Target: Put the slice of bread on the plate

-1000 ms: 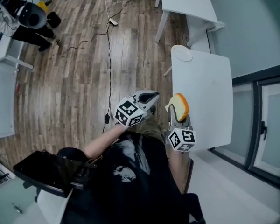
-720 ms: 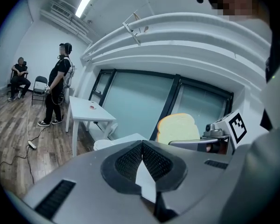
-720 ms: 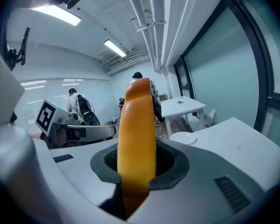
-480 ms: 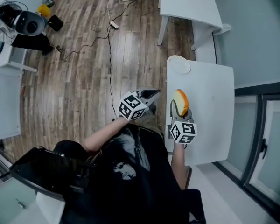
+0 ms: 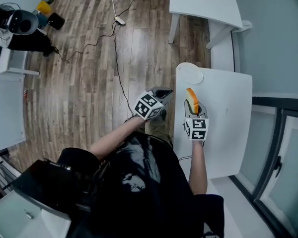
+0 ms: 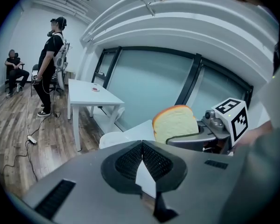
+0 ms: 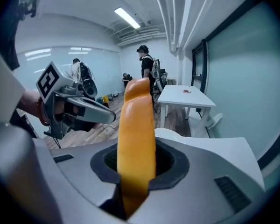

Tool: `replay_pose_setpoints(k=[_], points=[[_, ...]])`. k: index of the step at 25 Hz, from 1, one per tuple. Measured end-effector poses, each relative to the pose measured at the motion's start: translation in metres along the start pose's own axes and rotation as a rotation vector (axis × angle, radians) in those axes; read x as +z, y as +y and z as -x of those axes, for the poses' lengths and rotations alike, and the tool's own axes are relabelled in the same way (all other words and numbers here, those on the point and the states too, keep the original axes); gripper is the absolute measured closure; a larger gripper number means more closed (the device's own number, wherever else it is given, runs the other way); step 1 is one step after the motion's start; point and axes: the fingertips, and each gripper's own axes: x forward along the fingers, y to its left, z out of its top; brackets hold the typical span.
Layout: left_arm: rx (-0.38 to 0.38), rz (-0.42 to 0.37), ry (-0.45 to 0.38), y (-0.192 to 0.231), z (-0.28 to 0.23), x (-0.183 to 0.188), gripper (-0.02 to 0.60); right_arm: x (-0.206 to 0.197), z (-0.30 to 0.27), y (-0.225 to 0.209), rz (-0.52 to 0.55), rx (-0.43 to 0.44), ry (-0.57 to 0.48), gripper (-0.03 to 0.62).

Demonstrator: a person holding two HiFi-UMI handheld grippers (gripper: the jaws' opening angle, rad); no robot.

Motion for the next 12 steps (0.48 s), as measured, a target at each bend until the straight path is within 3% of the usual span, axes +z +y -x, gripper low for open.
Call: replay_pose_setpoints(k=[7, 12], points=[[-0.004, -0.013, 0.073, 0.045, -0.05, -0.002, 0.577, -0.002, -0.071, -0.023, 0.171, -0.017, 0.127, 0.496], [0.011, 0.021, 0.113, 0.075, -0.081, -0.008, 0.577, -0.012, -0.12, -0.054, 0.358, -0.081, 0.239, 0.496]])
